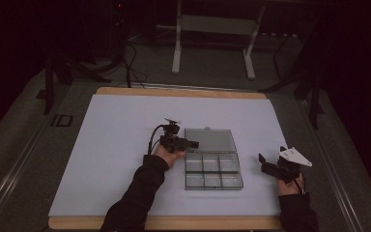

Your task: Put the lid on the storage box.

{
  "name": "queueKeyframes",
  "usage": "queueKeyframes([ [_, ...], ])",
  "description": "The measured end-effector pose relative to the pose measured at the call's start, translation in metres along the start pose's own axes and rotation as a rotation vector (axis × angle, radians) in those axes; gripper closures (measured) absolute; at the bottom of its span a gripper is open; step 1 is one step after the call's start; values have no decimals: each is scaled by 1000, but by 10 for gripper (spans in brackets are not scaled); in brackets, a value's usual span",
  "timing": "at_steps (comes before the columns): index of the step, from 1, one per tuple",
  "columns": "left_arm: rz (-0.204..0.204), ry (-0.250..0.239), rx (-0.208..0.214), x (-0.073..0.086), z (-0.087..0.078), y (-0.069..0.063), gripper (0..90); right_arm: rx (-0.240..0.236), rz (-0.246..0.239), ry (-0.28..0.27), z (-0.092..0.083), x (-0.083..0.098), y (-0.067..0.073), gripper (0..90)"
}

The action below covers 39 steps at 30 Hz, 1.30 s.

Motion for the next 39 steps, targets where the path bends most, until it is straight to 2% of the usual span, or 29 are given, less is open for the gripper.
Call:
queueKeyframes([
  [6,65,-37,-5,-6,-14,-3,576,4,-6,9,1,0,0,101],
  [9,97,-46,-8,-8,-18,-5,628,10,-20,16,2,0,1,102],
  [11,114,-60,-1,-9,-21,-5,657,5,-11,25,2,0,2,101],
  [15,147,-76,14,-9,-26,-7,705,-46,32,34,0,-6,7,102],
  [18,160,-82,24,-10,-29,-8,734,-82,39,22,-3,-18,13,102],
  [20,174,-85,29,-10,-31,-10,750,-114,19,-12,-7,-29,20,135],
  [23,199,-86,28,-10,-34,-11,769,-158,-21,-22,-9,-42,32,135],
  [25,222,-85,23,-10,-35,-12,775,-197,-30,-27,-9,-51,42,134],
  [28,251,-88,17,-9,-36,-14,780,-233,-32,-11,-7,-59,53,133],
  [29,256,-91,17,-9,-36,-14,780,-255,-23,7,-5,-61,57,130],
  [31,257,-98,21,-8,-37,-14,783,-270,-19,24,0,-62,64,129],
  [32,264,-101,22,-8,-37,-14,784,-286,-39,37,4,-62,70,140],
  [35,275,-112,23,-7,-37,-14,785,-291,-28,62,12,-60,74,152],
  [39,285,-124,26,-6,-38,-14,789,-327,-30,81,21,-60,81,269],
])
Point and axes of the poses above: each handheld gripper's, and its own axes: z roughly forward along the jaws, x roughly out of its underside, y roughly to its left, the point moved 6 cm from there along z, roughly forward along the jaws, and after that the axes turned 10 degrees about z, right-handed, at the moved point
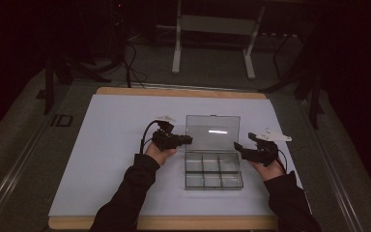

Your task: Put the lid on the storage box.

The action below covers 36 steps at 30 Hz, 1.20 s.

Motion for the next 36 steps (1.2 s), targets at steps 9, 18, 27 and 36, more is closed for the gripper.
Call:
queueKeyframes([
  [9,16,-15,7,1,-1,0,794,-46,-23,90,20,-3,4,521],
  [18,30,-13,1,0,-1,-1,789,-109,38,98,19,-8,3,676],
  [27,57,-24,-28,-6,-5,-6,750,-91,-4,94,14,-10,5,706],
  [36,122,-23,-78,-7,-14,-18,749,-107,-30,83,4,-9,8,739],
])
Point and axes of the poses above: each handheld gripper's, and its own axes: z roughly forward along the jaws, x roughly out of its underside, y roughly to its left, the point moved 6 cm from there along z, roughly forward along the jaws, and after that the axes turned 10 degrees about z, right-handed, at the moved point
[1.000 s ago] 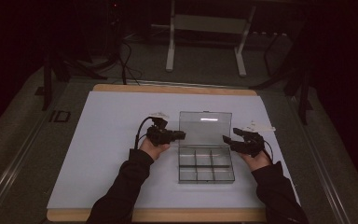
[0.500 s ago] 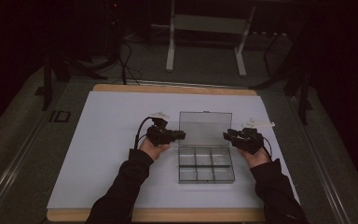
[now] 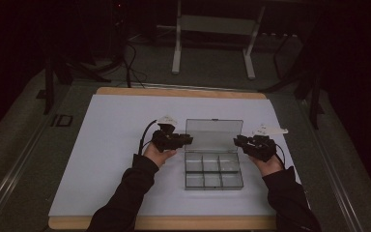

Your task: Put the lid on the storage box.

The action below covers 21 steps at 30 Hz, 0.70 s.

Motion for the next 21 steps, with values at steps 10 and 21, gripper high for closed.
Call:
queueKeyframes([
  [10,56,0,-11,3,-9,-12,755,-33,-8,-6,-13,7,7,741],
  [21,103,32,-32,12,-18,-20,775,-50,-24,-6,-23,17,8,803],
])
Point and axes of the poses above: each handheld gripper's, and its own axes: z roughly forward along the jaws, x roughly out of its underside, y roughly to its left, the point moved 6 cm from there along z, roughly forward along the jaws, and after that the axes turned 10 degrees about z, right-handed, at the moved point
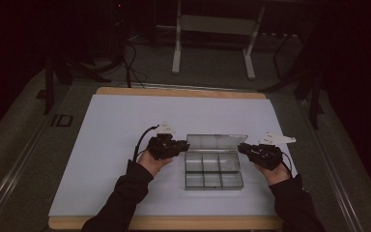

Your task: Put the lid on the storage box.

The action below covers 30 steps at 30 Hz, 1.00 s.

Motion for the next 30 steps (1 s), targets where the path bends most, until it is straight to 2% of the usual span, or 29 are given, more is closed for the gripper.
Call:
queueKeyframes([
  [5,5,8,-2,4,-1,-4,786,-9,-6,7,-1,4,0,811],
  [11,43,31,7,8,-4,-9,787,-29,-23,11,-6,9,2,817],
  [21,72,73,32,18,-7,-15,808,-62,-24,25,-11,21,3,832],
  [27,82,97,41,25,-5,-18,808,-90,-30,48,-12,30,3,835],
  [30,85,119,38,30,-3,-17,806,-83,-40,76,-10,35,2,833],
])
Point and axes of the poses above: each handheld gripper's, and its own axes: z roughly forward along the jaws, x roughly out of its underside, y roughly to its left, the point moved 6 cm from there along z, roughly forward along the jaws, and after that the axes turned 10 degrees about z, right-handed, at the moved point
